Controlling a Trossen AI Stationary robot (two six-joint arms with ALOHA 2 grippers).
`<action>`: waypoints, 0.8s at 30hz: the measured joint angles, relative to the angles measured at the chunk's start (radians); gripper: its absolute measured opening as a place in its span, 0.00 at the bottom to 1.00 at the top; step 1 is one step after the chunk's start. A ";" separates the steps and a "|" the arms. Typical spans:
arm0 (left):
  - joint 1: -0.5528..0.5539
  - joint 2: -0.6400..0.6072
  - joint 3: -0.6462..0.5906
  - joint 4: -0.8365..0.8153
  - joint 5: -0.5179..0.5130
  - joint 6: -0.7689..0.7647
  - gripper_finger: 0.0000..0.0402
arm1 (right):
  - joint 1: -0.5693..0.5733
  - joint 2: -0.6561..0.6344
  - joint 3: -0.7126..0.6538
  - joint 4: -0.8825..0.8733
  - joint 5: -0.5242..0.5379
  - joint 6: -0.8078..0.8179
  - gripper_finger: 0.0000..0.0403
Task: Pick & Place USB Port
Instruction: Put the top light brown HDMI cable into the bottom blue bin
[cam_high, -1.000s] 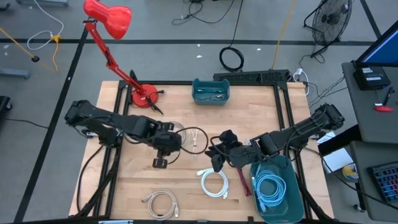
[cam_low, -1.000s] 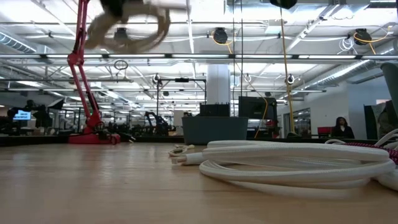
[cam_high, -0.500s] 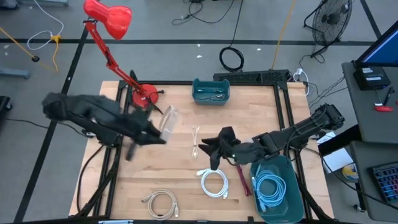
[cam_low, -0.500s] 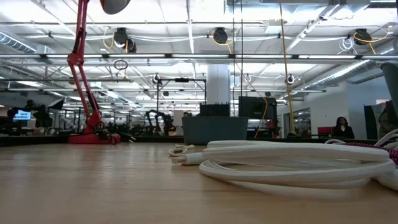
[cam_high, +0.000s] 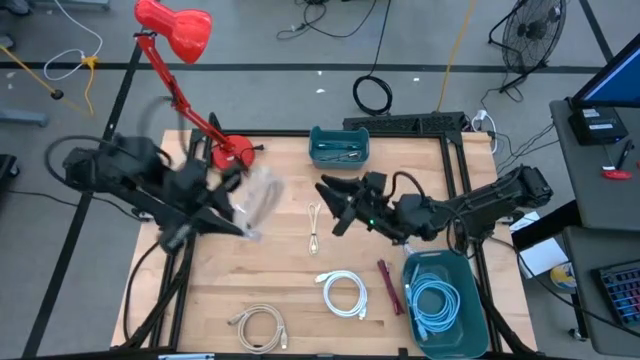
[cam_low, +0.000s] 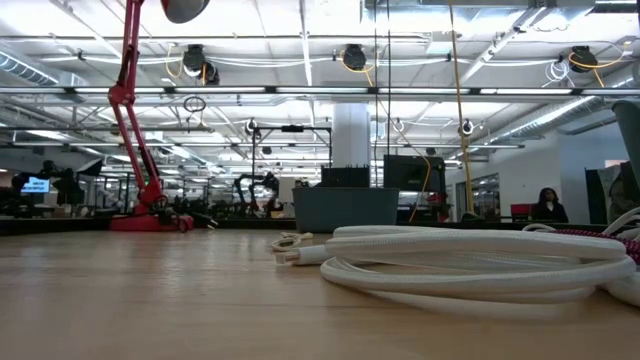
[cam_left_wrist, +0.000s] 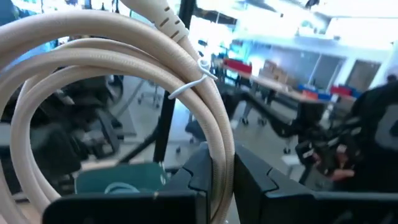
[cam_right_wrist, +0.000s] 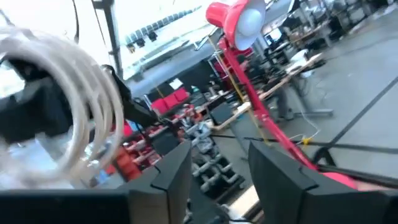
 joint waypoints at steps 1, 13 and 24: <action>0.007 0.018 0.000 0.000 0.011 0.000 0.08 | -0.006 0.006 0.000 0.009 -0.011 0.029 0.42; 0.136 0.129 -0.001 0.012 0.151 -0.013 0.08 | 0.004 0.031 0.000 0.038 -0.045 0.089 0.60; 0.185 0.131 0.000 0.017 0.213 -0.035 0.08 | 0.027 0.044 -0.001 0.058 -0.039 0.099 0.61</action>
